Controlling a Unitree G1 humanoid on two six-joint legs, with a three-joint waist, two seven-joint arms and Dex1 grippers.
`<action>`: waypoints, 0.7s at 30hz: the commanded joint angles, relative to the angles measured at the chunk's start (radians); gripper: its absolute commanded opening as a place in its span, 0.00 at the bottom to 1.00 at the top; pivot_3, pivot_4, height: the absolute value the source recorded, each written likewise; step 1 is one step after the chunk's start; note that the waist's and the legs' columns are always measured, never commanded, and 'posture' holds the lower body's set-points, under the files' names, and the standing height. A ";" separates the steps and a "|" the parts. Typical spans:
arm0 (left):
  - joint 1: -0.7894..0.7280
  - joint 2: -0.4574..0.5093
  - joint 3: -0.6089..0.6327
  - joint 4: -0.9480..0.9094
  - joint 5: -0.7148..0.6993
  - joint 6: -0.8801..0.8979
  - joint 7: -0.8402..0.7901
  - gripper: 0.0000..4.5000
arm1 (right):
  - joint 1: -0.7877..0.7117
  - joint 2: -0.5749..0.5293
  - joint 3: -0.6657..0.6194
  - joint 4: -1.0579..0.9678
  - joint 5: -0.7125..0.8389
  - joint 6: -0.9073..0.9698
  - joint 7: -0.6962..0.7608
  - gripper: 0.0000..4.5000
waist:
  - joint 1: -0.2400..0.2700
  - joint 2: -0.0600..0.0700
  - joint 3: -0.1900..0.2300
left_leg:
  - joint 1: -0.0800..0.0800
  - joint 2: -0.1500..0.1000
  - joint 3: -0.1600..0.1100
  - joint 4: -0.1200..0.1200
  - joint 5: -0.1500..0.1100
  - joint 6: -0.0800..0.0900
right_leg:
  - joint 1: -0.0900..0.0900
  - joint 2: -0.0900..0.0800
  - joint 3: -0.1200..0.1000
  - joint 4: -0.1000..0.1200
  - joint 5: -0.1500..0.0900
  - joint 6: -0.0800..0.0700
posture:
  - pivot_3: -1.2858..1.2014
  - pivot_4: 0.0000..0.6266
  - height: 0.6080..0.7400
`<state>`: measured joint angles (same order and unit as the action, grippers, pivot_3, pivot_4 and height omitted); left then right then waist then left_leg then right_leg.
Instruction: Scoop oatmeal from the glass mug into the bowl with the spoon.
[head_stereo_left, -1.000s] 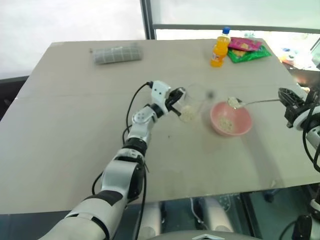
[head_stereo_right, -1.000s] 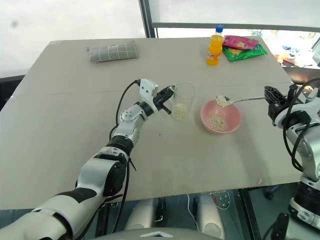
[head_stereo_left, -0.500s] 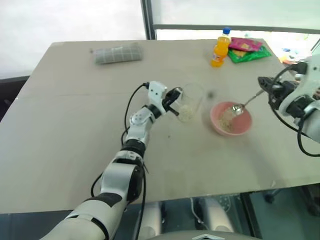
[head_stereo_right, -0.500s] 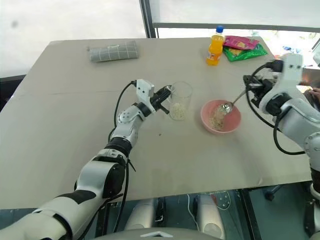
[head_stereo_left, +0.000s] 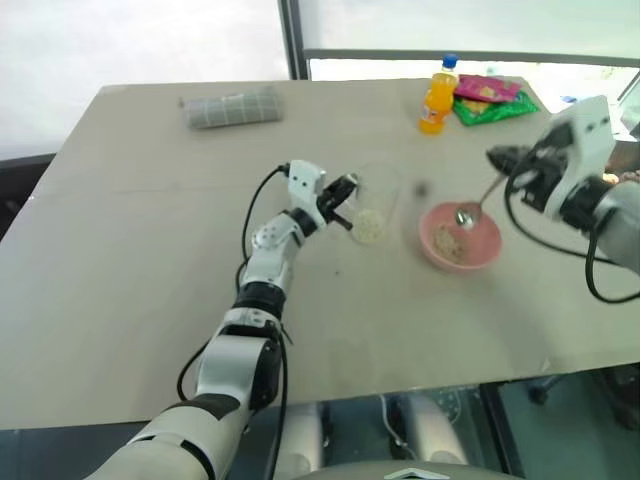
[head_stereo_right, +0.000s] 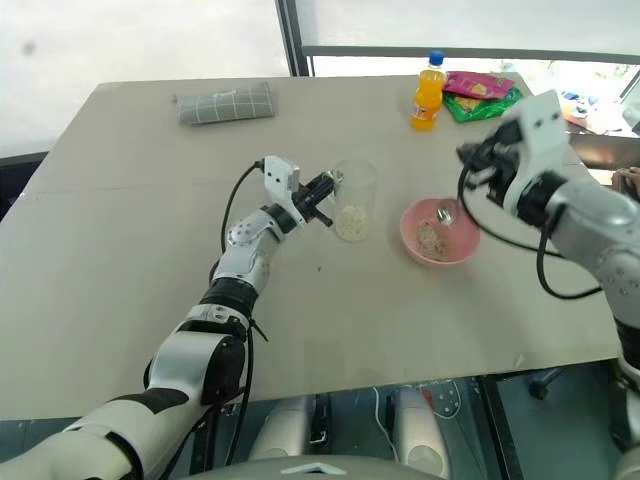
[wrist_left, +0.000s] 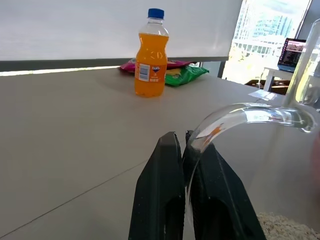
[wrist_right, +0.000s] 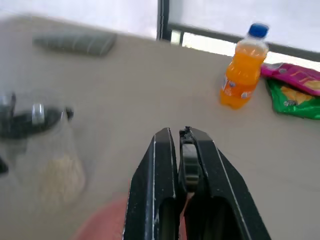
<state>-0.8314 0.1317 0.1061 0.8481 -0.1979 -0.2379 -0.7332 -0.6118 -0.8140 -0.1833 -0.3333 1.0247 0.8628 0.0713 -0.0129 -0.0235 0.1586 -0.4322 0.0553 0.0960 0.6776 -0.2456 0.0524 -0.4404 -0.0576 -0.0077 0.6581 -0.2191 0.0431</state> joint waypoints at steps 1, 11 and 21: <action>-0.005 0.005 0.008 -0.059 -0.025 0.020 0.000 0.01 | -0.151 0.088 -0.124 0.034 0.177 0.032 -0.130 0.00 | -0.001 0.000 0.000 | 0.000 0.001 0.000 0.000 0.000 0.000 | 0.000 0.000 0.000 0.000 0.000 0.000 | 0.52 0.24 1.00; -0.009 0.002 0.009 -0.058 -0.021 0.031 0.005 0.01 | -0.270 0.316 -0.043 0.086 0.273 0.081 -0.275 0.00 | 0.002 0.000 0.000 | -0.001 0.001 0.003 0.001 0.000 0.000 | 0.000 0.000 -0.001 0.000 0.000 0.000 | 0.52 0.24 1.00; 0.003 0.009 0.012 -0.075 -0.018 0.015 0.019 0.00 | -0.235 0.324 0.072 0.093 0.074 0.081 -0.106 0.33 | 0.000 0.000 0.000 | -0.001 0.001 0.002 0.001 0.000 0.000 | 0.000 0.000 -0.001 0.000 0.000 0.000 | 0.52 0.24 1.00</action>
<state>-0.8276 0.1351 0.1084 0.8337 -0.1989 -0.1956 -0.7177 -0.8293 -0.4924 -0.1072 -0.2175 1.1225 0.9581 -0.0592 -0.0132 -0.0233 0.1584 -0.4330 0.0563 0.0980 0.6782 -0.2457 0.0526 -0.4404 -0.0572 -0.0086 0.6584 -0.2190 0.0431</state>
